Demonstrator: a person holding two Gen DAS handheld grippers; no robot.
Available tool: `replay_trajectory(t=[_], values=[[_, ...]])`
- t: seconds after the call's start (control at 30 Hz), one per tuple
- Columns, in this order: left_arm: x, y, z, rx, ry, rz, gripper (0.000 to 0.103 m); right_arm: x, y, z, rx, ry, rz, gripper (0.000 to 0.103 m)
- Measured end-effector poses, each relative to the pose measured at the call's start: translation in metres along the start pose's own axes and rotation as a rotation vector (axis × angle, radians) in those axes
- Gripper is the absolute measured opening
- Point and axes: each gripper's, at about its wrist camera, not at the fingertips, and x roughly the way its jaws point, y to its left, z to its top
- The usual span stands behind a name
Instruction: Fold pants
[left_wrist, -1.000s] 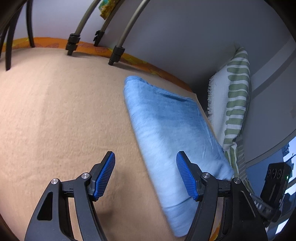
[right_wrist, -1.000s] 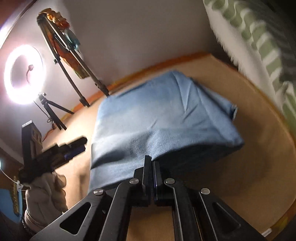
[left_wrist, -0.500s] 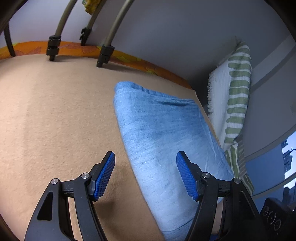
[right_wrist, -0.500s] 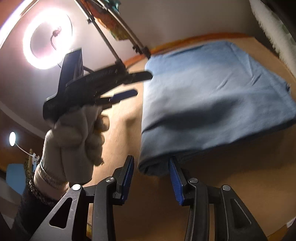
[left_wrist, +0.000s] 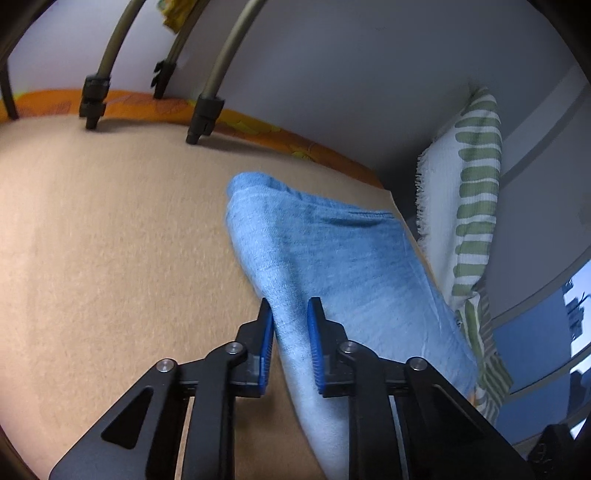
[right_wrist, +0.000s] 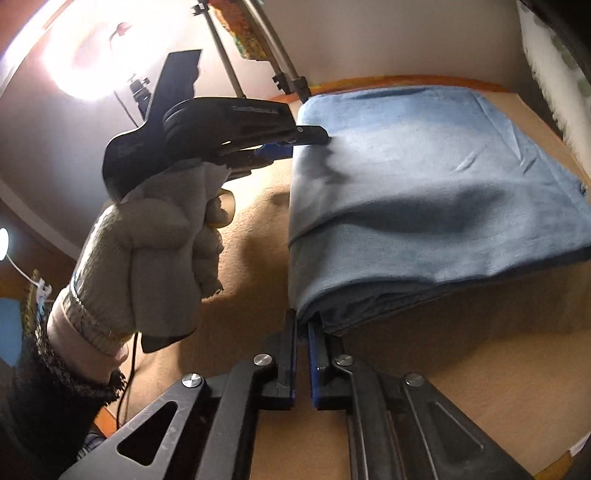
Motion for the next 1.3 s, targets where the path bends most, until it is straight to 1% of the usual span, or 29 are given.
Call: replay_trajectory(t=[0.1,0.2,0.3,0.33,0.37,0.4,0.43,0.47,0.5,0.57,0.67,0.77,0.87,0.93,1.07,1.13,1.23,1.3], values=[[-0.003,-0.004,0.009,0.009,-0.029,0.008,0.012,-0.013,0.008,0.003,-0.012,-0.026,-0.004,0.002],[-0.001,-0.002,0.015,0.0,-0.042,0.017,0.011,-0.026,0.013,-0.001,-0.039,-0.048,0.009,0.001],[0.001,-0.003,0.013,-0.002,-0.042,0.025,0.011,-0.022,0.014,-0.007,-0.048,-0.023,0.038,0.0],[0.001,-0.002,0.011,-0.007,-0.046,0.022,0.011,-0.02,0.016,-0.008,-0.066,-0.02,0.019,0.0],[0.0,-0.001,0.01,-0.01,-0.046,0.019,0.011,-0.021,0.018,-0.008,-0.086,-0.037,-0.004,0.0],[-0.001,-0.001,0.01,-0.012,-0.044,0.016,0.011,-0.022,0.022,-0.008,-0.107,-0.058,-0.006,0.004],[-0.002,0.0,0.01,-0.012,-0.042,0.014,0.011,-0.023,0.026,-0.007,-0.122,-0.045,0.014,0.004],[-0.003,0.001,0.01,-0.016,-0.04,0.01,0.011,-0.025,0.028,-0.007,-0.118,-0.035,0.024,0.017],[-0.003,0.001,0.011,-0.017,-0.039,0.008,0.011,-0.028,0.029,-0.009,-0.111,-0.042,0.022,0.033],[-0.005,0.001,0.01,-0.013,-0.044,0.007,0.011,-0.026,0.031,-0.009,-0.129,-0.042,-0.005,0.033],[-0.005,0.002,0.009,-0.013,-0.043,0.005,0.011,-0.013,0.027,-0.009,-0.114,-0.018,0.0,0.031],[-0.005,0.003,0.009,-0.013,-0.04,0.0,0.011,-0.011,0.027,-0.006,-0.124,-0.034,-0.012,0.029],[-0.005,0.003,0.01,-0.012,-0.039,-0.002,0.011,-0.016,0.024,0.001,-0.111,-0.05,0.001,0.028],[-0.004,0.003,0.01,-0.01,-0.037,-0.003,0.011,-0.018,0.022,0.003,-0.11,-0.066,-0.024,0.026],[-0.003,0.005,0.009,-0.01,-0.032,-0.008,0.011,-0.024,0.016,0.005,-0.081,-0.075,0.013,0.026],[-0.003,0.005,0.009,-0.012,-0.034,-0.009,0.011,-0.017,0.006,0.009,-0.04,-0.058,0.022,0.027],[-0.002,0.005,0.009,-0.012,-0.034,-0.01,0.011,-0.013,-0.008,0.013,0.039,-0.05,0.082,0.027],[-0.003,0.004,0.009,-0.011,-0.033,-0.01,0.011,-0.015,-0.006,0.016,0.045,-0.055,0.094,0.027]])
